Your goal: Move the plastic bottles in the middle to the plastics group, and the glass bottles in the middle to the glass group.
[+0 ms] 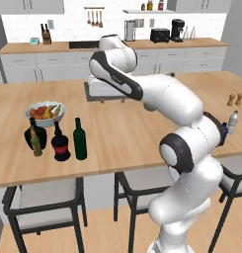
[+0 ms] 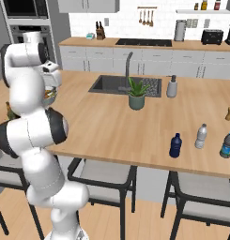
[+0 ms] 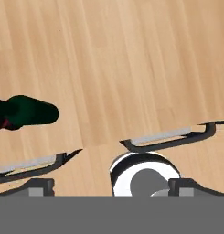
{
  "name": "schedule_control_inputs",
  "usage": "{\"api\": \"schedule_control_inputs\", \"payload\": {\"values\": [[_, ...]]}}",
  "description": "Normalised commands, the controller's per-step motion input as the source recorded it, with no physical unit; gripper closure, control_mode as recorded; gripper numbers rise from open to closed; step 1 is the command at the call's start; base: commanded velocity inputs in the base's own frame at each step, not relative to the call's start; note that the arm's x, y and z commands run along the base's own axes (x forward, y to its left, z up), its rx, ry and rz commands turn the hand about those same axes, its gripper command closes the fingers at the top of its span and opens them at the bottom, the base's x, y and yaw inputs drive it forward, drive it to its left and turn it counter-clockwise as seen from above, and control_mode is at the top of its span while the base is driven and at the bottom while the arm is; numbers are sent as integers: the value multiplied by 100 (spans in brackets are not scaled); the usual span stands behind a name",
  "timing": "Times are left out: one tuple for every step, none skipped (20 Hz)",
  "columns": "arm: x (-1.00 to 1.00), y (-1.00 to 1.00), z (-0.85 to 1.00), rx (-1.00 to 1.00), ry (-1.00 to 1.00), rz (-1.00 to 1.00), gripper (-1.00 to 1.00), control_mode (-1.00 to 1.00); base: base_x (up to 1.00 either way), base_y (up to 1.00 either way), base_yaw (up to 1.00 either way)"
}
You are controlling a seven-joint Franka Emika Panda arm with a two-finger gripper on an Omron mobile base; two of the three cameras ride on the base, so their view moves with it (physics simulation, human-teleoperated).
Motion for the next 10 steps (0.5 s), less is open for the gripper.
{"api": "schedule_control_inputs", "payload": {"values": [[-77, -100, 36, 4, 0, 5, -100, -100, 0, 0, 0], [-80, -100, 36, 4, 0, 5, -100, -100, 0, 0, 0], [-85, -100, 32, 3, 0, 5, -100, -100, 0, 0, 0], [-88, -100, 29, 3, 0, 5, -100, -100, 0, 0, 0], [-86, -100, 29, 3, 0, 5, -100, -100, 0, 0, 0], [-86, -100, 29, 2, 0, 5, -100, -100, 0, 0, 0], [-86, -100, 29, 2, 0, 5, -100, -100, 0, 0, 0], [-85, -100, 28, 2, 0, 4, -100, -100, 0, 0, 0], [-84, -100, 26, 2, 0, 4, -100, -100, 0, 0, 0], [-82, -100, 24, 2, 0, 4, -100, -100, 0, 0, 0]]}}
